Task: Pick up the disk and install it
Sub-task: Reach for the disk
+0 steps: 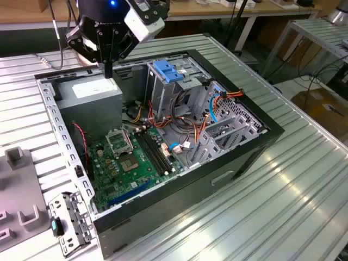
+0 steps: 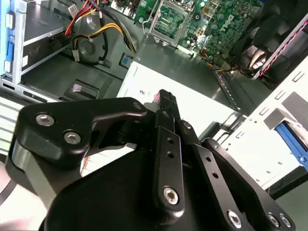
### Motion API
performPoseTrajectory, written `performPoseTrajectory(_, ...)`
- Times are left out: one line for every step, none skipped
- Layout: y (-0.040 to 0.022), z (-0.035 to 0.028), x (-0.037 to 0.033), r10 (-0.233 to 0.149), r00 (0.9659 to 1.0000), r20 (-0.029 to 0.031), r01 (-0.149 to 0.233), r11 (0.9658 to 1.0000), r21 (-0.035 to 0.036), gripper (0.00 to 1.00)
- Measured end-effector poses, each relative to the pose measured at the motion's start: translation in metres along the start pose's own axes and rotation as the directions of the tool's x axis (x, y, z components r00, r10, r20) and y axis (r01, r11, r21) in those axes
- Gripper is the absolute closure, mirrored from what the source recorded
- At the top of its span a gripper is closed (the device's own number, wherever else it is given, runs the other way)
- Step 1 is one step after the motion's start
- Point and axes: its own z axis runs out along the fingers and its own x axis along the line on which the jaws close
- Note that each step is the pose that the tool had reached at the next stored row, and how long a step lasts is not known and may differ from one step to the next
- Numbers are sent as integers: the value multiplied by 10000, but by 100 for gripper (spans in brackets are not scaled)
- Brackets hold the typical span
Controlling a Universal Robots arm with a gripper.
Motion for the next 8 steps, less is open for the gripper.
performPoseTrajectory(0, 0, 0, 0, 10000, 0, 0, 10000, 0, 89)
performPoseTrajectory(0, 0, 0, 0, 10000, 0, 0, 10000, 0, 89)
performPoseTrajectory(0, 0, 0, 0, 10000, 0, 0, 10000, 0, 89)
performPoseTrajectory(0, 0, 0, 0, 10000, 0, 0, 10000, 0, 89)
performPoseTrajectory(0, 0, 0, 0, 10000, 0, 0, 10000, 0, 89)
performPoseTrajectory(0, 0, 3, 0, 10000, 0, 0, 10000, 0, 89)
performPoseTrajectory(0, 0, 9, 1, 10000, 0, -1, 10000, 0, 89)
performPoseTrajectory(-1, 0, 14, 0, 10000, 0, 0, 10000, 0, 89)
